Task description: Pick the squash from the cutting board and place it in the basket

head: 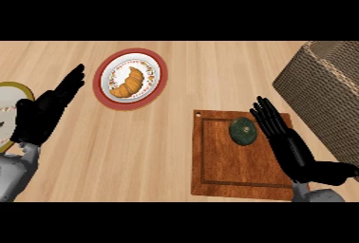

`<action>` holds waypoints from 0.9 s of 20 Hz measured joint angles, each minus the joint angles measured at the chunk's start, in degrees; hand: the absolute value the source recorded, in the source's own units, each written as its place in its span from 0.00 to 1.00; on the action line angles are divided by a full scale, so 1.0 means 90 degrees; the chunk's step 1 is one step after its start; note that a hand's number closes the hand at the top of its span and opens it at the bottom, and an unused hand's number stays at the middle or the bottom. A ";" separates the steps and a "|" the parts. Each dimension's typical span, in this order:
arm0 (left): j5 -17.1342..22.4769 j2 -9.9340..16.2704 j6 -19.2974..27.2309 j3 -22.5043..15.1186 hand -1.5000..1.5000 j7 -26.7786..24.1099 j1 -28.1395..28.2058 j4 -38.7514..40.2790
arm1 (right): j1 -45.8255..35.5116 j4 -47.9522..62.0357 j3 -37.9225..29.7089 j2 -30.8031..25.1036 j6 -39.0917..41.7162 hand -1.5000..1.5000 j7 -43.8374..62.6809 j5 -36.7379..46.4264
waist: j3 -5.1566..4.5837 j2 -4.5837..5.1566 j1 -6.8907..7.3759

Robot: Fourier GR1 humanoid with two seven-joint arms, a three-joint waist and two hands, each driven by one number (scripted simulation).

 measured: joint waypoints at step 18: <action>0.0273 -0.1773 0.1398 0.0279 0.50 -0.1150 0.1042 -0.0474 | -0.0007 -0.0064 0.0081 0.1358 -0.5820 0.00 0.1737 0.4906 | -0.0187 -0.0150 0.0061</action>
